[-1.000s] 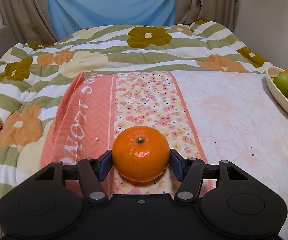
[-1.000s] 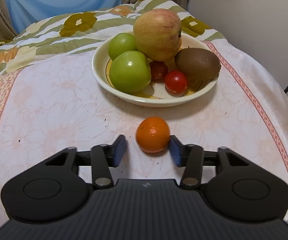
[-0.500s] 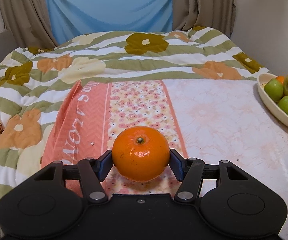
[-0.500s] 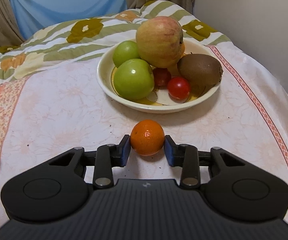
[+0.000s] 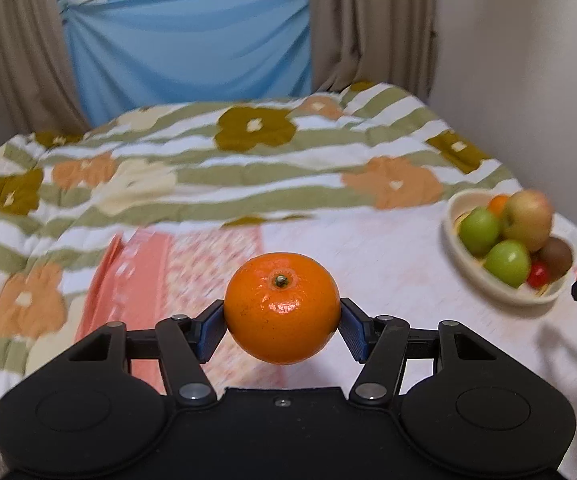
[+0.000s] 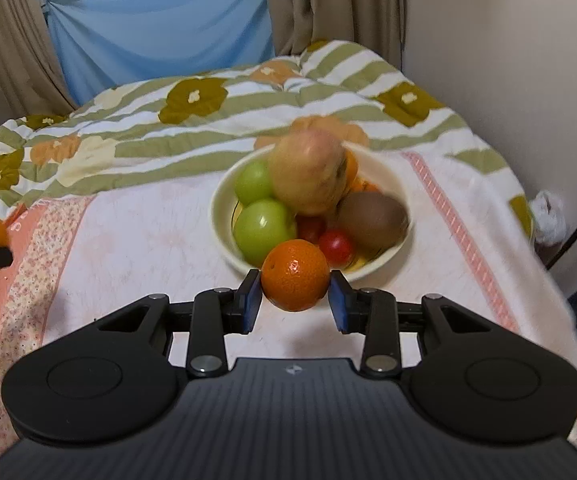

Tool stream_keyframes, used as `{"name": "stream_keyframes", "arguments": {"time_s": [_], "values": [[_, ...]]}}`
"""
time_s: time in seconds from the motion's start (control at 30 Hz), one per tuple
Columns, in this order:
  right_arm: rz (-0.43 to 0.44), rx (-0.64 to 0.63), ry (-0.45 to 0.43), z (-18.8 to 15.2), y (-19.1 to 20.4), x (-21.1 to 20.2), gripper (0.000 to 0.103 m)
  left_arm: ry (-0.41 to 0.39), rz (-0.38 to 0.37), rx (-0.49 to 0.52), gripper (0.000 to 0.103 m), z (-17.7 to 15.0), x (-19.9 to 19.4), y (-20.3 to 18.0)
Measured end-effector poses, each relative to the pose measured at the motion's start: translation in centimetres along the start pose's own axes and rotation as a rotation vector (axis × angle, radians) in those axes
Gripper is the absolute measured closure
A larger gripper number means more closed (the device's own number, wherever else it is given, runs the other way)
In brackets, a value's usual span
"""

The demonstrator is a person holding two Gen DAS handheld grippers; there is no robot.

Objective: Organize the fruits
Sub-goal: 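Carry orange into bowl and open left gripper while right carries mandarin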

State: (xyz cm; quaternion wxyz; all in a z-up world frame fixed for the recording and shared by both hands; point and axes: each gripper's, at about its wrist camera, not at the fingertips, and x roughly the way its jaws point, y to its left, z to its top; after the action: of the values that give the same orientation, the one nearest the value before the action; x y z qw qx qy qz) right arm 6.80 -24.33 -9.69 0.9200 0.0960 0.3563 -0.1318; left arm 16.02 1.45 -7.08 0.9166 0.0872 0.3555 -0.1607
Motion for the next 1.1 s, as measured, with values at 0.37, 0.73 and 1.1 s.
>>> {"name": "stream_keyframes", "arguments": {"time_s": [0.37,0.73,1.1], "values": [[0.043,-0.057,-0.037,6.0,-6.1,-0.5,0.052,-0.052,-0.133,0.043,0.039,7.3,2.0,-8.3],[0.113,-0.109,0.006,10.5,-10.3,5.1,0.052,0.014,-0.234,0.075,0.039,12.2,9.4,-15.4],[0.163,-0.118,0.058,11.4,-12.4,10.4,0.052,0.157,-0.295,0.140,0.039,13.1,17.0,-19.4]]}}
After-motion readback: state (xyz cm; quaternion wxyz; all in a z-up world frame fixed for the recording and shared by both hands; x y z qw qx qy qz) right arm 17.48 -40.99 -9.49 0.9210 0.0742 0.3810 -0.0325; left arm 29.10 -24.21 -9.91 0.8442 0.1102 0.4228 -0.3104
